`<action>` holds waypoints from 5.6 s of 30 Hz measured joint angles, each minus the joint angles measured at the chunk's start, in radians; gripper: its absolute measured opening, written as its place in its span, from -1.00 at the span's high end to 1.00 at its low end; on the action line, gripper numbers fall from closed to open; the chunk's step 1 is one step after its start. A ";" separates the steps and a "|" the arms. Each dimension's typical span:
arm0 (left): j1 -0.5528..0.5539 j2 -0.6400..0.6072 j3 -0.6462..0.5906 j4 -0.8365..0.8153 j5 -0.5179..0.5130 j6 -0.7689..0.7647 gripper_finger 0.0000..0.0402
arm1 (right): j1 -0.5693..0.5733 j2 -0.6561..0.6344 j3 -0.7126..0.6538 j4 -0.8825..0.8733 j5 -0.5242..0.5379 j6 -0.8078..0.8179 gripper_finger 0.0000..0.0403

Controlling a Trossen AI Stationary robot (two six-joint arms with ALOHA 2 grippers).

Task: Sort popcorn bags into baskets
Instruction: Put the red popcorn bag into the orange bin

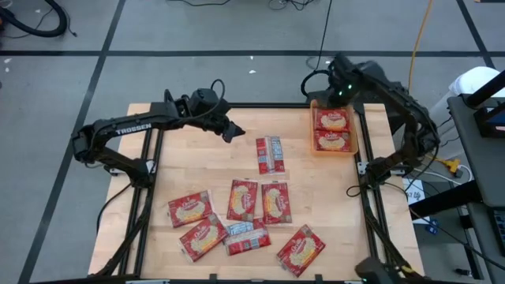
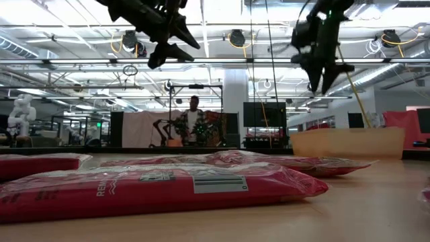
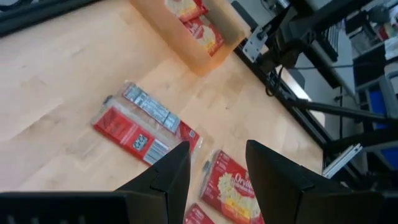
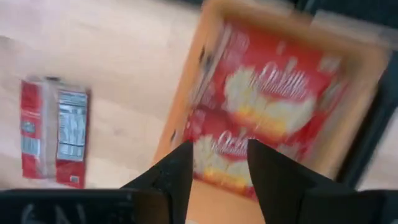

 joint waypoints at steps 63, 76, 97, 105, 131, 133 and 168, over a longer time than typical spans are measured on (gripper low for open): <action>-0.112 0.013 -0.001 -0.192 -0.144 0.019 0.22 | 0.181 -0.390 -0.519 0.616 -0.008 0.376 0.39; -0.243 0.057 -0.175 -0.521 -0.043 -0.089 -0.15 | 0.471 -0.484 -0.519 0.617 0.024 0.620 0.39; -0.410 0.058 -0.423 -0.291 -0.047 -0.055 -0.14 | 0.590 -0.455 -0.519 0.663 0.003 0.563 0.39; -0.428 0.058 -0.512 -0.170 -0.039 -0.071 0.06 | 0.584 -0.455 -0.519 0.679 0.003 0.506 0.39; -0.239 0.029 -0.134 -0.150 -0.251 0.034 0.99 | 0.481 -0.447 -0.353 0.708 -0.059 0.336 0.39; -0.201 0.029 -0.085 -0.151 -0.256 0.067 0.99 | 0.466 -0.434 -0.331 0.708 -0.079 0.314 0.39; 0.055 0.029 0.242 -0.145 -0.070 0.466 1.00 | 0.659 0.199 0.328 0.565 -0.168 0.151 -0.02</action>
